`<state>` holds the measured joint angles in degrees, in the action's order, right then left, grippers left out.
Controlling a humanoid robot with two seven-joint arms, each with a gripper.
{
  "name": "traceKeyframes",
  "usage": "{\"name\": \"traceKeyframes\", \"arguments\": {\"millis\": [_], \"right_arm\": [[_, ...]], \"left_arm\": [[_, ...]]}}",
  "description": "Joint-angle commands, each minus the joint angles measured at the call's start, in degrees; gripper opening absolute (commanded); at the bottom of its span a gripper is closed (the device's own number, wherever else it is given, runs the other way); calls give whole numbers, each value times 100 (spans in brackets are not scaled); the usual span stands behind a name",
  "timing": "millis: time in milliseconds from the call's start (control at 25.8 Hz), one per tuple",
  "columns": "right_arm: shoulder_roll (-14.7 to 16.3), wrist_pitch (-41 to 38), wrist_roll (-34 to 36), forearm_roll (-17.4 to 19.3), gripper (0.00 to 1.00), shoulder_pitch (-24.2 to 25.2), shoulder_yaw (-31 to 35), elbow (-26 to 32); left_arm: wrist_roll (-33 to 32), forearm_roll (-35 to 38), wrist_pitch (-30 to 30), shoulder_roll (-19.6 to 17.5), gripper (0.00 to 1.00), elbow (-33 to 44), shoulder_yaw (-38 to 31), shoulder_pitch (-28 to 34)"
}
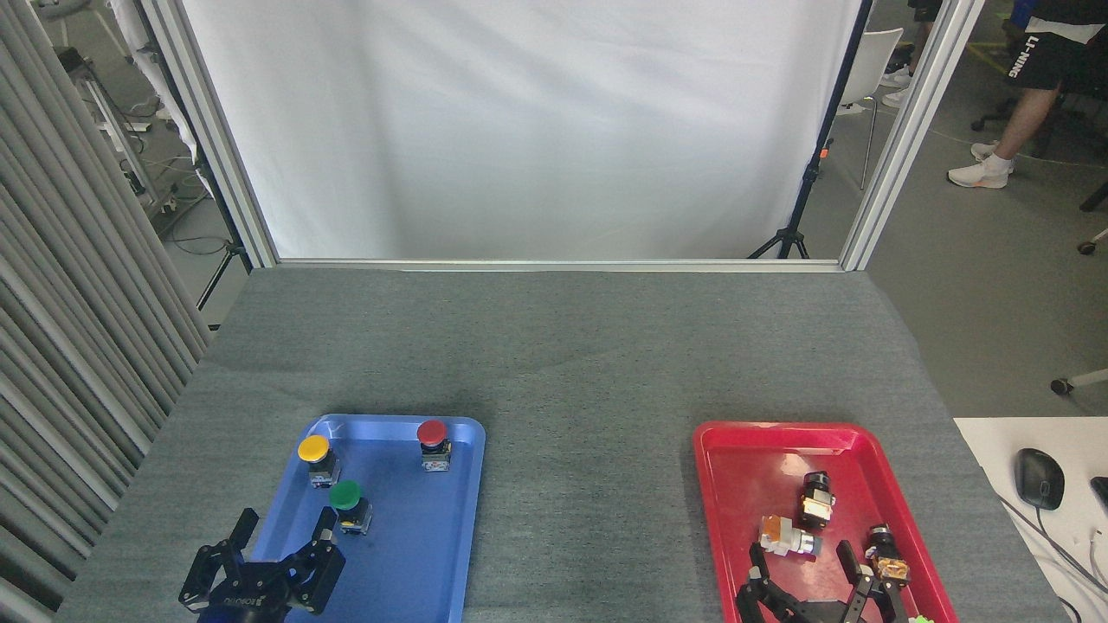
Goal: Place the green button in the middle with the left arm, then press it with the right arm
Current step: 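Lower the left hand over the green button in the blue tray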
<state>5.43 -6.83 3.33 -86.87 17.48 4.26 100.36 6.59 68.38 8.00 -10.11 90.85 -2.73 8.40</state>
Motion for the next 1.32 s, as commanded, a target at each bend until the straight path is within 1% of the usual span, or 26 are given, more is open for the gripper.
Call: {"name": "traceKeyframes", "arguments": {"millis": [0,116,310,581,1123,1278], "right_arm": [[-7,-117,-7,-49,100,19,13,36],[2,-170,-7,-76,100,36,13,62],[2,-337,-7,-93,100,45,198,62],[63,-451,1,-93,100,36,268,62],[20,-504,54,-93,100,36,303,62],[2,-513,54,-93,100,27,312,62]], "left_arm": [[0,0,0,0,99,-6,0,-5],[-9,0,18,0,99,-6,0,3],[0,0,272,0,100,-111,0,3],[0,18,237,0,99,-129,0,-5],[-18,62,123,0,99,-138,0,-40],[-44,62,123,0,99,-375,0,-155]]}}
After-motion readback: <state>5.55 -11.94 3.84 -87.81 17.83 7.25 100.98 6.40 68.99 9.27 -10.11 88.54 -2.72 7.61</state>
